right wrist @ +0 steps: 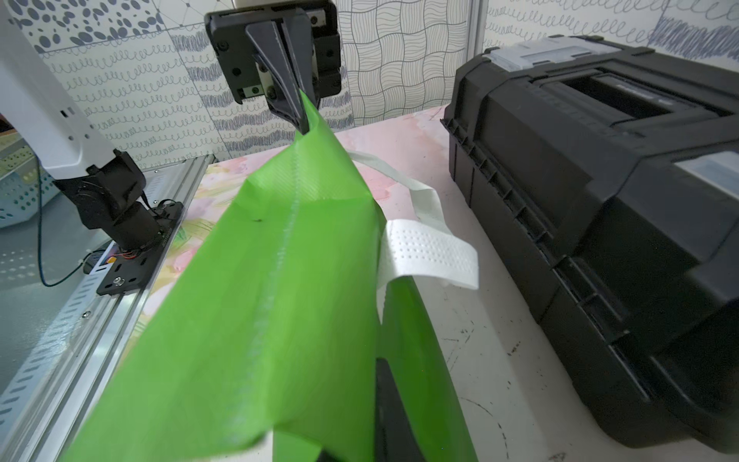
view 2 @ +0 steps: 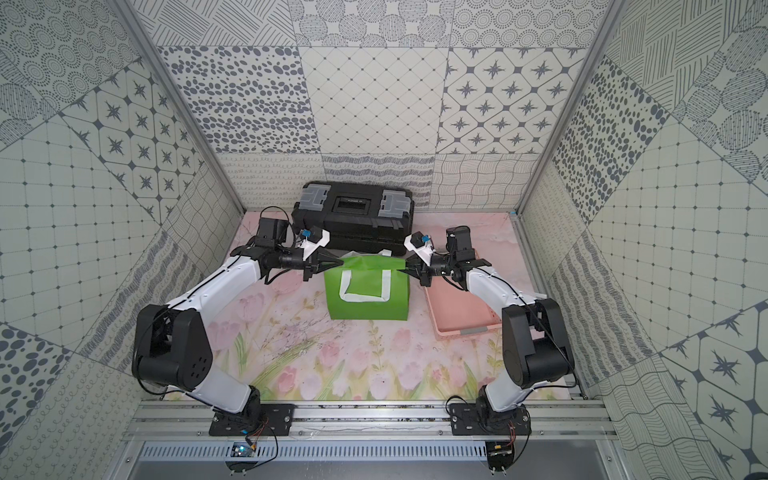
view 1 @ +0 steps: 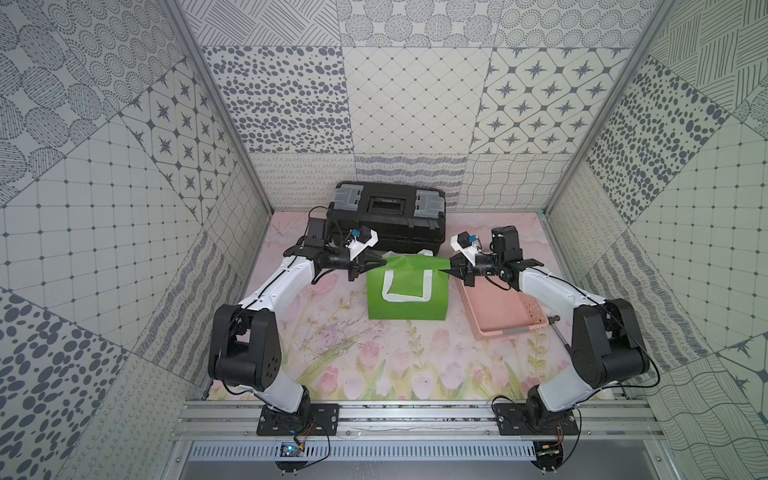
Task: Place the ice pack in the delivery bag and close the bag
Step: Seal the delivery bag at the center of the board.
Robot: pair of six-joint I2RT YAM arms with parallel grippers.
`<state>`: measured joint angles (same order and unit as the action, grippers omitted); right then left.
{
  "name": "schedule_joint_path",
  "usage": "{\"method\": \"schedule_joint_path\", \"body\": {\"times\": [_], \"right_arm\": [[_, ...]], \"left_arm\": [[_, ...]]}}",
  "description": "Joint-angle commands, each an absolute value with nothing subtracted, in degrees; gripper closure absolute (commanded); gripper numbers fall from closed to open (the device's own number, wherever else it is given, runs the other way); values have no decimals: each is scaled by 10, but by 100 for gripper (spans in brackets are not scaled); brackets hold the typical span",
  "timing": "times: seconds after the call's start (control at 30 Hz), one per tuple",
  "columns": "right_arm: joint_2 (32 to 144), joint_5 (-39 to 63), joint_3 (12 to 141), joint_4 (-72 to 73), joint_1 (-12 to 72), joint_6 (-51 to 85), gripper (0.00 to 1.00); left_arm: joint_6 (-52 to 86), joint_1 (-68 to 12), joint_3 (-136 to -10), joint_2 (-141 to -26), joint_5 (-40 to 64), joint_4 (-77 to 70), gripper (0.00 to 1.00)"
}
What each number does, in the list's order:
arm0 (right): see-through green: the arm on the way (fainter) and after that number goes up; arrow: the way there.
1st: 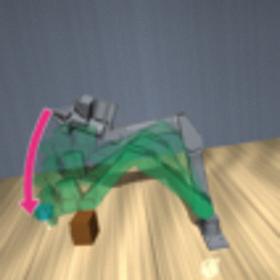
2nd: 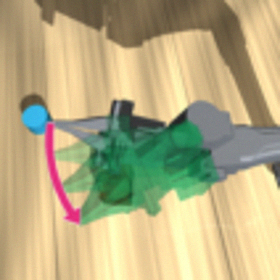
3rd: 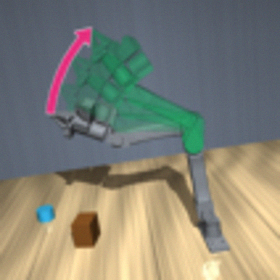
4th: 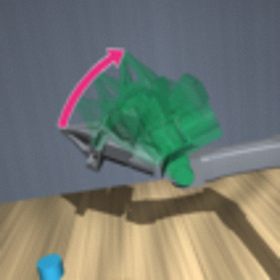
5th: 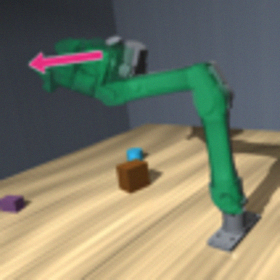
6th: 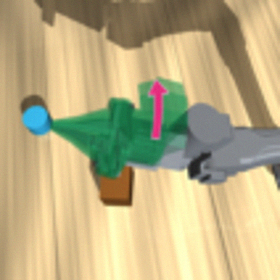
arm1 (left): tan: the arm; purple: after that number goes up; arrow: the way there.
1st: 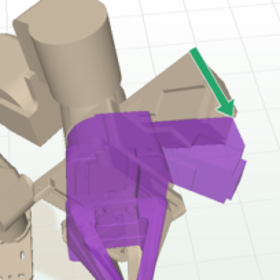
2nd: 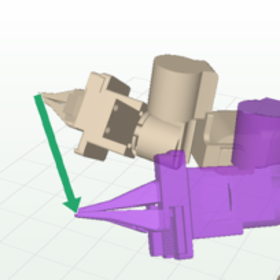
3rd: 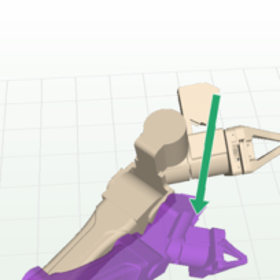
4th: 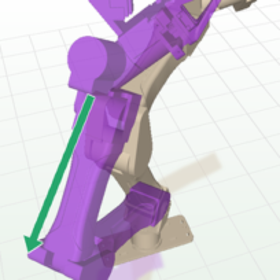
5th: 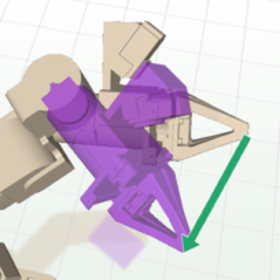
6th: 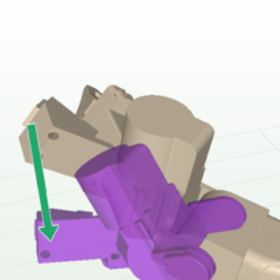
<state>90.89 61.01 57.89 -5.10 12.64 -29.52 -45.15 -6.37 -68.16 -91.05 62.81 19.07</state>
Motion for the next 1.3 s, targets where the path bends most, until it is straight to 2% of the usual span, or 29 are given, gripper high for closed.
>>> {"method": "schedule_joint_path", "body": {"times": [0.0, 0.13, 0.37, 0.4, 0.53, 0.67, 0.73, 0.87, 1.0, 1.27], "right_arm": [[900, 590, 566, -31, 88, -272, 100], [915, 606, 568, -23, 87, -249, 100], [899, 563, 575, -38, 108, -281, 100], [895, 554, 573, -40, 113, -288, 100], [882, 539, 574, -34, 126, -294, 100], [870, 533, 574, -32, 129, -295, 100], [867, 532, 575, -32, 129, -298, 100], [867, 531, 576, -33, 132, -302, 100], [867, 531, 578, -34, 134, -305, 100], [863, 526, 578, -42, 134, -310, 100]], "left_arm": [[-475, -37, -652, -878, 632, 242, 100], [-477, -33, -625, -857, 627, 226, 100], [-459, -34, -610, -841, 616, 191, 100], [-451, -35, -614, -839, 615, 192, 94], [-419, -52, -664, -824, 581, 249, 60], [-391, -74, -688, -778, 514, 311, 34], [-378, -92, -699, -757, 451, 328, 28], [-334, -140, -789, -772, 334, 386, 26], [-291, -181, -875, -834, 284, 390, 25], [-273, -212, -1056, -1027, 341, 431, 27]]}}
